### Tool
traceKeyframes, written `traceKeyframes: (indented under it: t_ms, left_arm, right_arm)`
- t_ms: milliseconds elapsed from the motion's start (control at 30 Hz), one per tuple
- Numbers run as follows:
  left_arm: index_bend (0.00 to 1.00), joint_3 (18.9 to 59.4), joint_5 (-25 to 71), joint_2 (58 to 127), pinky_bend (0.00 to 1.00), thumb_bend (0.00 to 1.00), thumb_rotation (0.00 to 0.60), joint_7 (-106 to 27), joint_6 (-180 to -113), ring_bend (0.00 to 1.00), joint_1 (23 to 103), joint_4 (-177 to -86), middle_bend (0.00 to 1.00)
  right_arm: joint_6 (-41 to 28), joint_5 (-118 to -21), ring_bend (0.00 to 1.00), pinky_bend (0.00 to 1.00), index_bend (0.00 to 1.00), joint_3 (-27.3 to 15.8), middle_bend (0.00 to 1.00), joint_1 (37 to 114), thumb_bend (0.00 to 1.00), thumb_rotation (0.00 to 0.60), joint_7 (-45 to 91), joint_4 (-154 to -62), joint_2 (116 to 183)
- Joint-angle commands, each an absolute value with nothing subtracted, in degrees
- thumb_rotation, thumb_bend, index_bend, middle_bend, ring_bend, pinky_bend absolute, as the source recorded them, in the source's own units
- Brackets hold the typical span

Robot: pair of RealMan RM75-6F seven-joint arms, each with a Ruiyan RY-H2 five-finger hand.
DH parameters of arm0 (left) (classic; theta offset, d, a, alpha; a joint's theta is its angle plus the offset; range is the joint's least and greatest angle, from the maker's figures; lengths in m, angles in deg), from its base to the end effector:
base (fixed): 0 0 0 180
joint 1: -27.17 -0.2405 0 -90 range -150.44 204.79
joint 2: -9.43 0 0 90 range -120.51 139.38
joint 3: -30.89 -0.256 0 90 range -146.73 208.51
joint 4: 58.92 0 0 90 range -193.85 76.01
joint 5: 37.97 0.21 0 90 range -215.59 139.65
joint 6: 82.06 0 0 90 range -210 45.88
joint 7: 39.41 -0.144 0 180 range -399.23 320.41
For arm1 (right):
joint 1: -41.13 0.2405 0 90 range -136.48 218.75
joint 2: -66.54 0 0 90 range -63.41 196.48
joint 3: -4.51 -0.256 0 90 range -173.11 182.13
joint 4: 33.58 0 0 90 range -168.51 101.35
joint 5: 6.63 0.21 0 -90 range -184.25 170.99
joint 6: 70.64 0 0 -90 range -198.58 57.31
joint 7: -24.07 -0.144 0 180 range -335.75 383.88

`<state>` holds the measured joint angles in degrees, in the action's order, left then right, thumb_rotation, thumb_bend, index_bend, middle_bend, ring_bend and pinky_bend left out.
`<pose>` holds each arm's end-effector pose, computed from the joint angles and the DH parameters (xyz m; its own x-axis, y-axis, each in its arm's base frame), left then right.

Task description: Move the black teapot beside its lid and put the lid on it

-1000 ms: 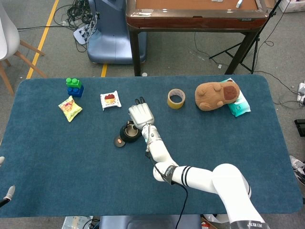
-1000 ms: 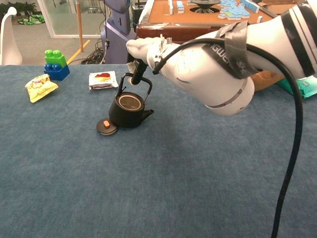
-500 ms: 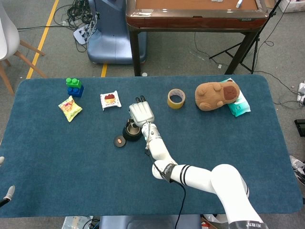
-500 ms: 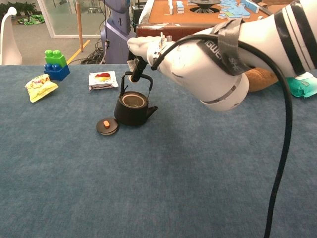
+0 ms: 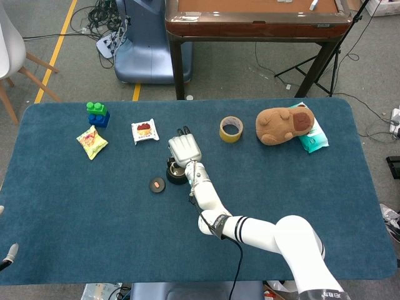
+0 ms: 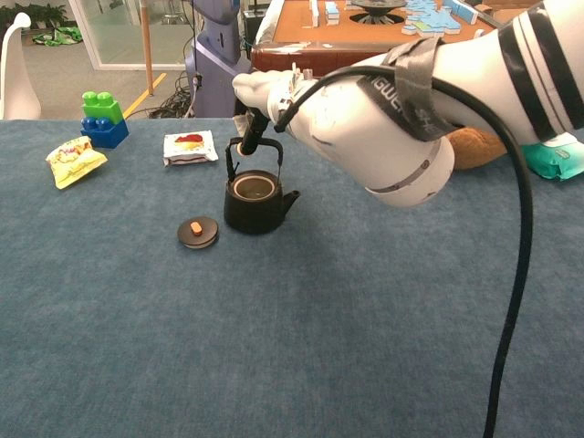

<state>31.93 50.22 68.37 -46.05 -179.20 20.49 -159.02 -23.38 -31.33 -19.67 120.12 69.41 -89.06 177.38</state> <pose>-0.3059 0.1114 0.1971 0.4758 -0.0829 0.8756 0.8749 0.1474 -0.4614 0.0398 -0.4336 -0.0936 0.5326 -0.2236 0.8163 -0.8262 -0.3465 0.4442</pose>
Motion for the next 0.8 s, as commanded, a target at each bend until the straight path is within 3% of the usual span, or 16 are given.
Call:
traceKeyframes:
  t_ms: [33,233,333,400,533,800]
  left_arm:
    - [0.09,31.94,50.16,68.38,0.00,0.28,0.600,-46.01,-179.07,0.00,20.53,-158.94,0.00]
    - [0.10,31.92,50.15,68.50,0.00,0.28,0.600,-45.80,-179.05,0.00,20.47,-158.69,0.00]
    - [0.10,31.94,50.17,68.49,0.00,0.28,0.600,-45.59,-179.24,0.00,20.35,-158.61,0.00]
    - [0.10,31.95,50.24,68.52,0.00,0.28,0.600,-45.58,-179.36,0.00,20.30,-158.58,0.00]
    - [0.09,31.94,50.36,68.58,0.00,0.28,0.600,-45.67,-179.45,0.00,20.25,-158.57,0.00]
    - [0.10,32.08,50.32,68.54,0.00,0.28,0.600,-45.74,-179.29,0.00,20.38,-158.53,0.00]
  right_arm:
    - [-23.24,-30.87,0.14,0.08,0.73,-19.58,0.41,120.32,0.47,0.600,70.22,-89.20,177.21]
    - [-23.47,-28.53,0.13,0.08,0.49,-19.45,0.34,120.49,0.46,0.600,72.26,-89.61,176.66]
    - [-23.44,-27.08,0.06,0.07,0.19,-19.46,0.22,120.59,0.32,0.600,73.27,-90.11,176.37]
    - [-23.40,-26.48,0.03,0.06,0.07,-19.53,0.16,120.70,0.21,0.600,73.66,-90.33,176.17]
    - [-22.94,-26.53,0.00,0.04,0.00,-19.63,0.11,120.74,0.08,0.600,73.47,-90.54,176.09]
    - [-22.13,-28.28,0.00,0.03,0.00,-19.91,0.07,120.37,0.03,0.600,71.72,-90.75,175.86]
